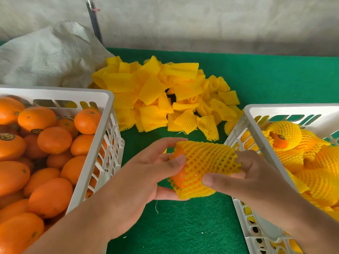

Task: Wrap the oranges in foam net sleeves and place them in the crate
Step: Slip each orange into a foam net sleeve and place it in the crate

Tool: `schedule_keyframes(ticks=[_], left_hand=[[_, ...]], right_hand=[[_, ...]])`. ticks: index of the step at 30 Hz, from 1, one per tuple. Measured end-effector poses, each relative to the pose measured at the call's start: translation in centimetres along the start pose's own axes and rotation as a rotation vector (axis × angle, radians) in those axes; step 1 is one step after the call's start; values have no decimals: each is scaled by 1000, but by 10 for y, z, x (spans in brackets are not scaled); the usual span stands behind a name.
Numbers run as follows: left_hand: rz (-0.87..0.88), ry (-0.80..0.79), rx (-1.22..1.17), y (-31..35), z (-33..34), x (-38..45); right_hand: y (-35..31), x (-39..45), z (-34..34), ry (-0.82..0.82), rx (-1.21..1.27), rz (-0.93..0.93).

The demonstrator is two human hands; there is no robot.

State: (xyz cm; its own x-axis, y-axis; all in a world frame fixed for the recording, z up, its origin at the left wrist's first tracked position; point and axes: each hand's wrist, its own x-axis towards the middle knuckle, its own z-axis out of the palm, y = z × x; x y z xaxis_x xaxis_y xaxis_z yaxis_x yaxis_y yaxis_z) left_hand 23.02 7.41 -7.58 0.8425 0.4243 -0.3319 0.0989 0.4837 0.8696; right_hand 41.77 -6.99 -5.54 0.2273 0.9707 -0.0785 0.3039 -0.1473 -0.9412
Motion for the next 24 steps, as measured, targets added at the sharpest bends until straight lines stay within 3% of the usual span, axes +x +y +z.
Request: schedule_keyframes(ticks=[5,10,15,21,24], left_hand=[[83,14,-40,0,0,1],[151,24,-83,0,-3,1],[252,121,107,-4,-6,1],[317,183,286,-8,-4,3],[320,144,270,-8,-5,6]], right_hand=[[-2,-1,5,88,43,-94],[-3,-3,10,283,-97,-96],[2,-4,10,517,-301,-29],[2,-6,22,301,-445,-194],[4,-5,22,324,-476,-253]])
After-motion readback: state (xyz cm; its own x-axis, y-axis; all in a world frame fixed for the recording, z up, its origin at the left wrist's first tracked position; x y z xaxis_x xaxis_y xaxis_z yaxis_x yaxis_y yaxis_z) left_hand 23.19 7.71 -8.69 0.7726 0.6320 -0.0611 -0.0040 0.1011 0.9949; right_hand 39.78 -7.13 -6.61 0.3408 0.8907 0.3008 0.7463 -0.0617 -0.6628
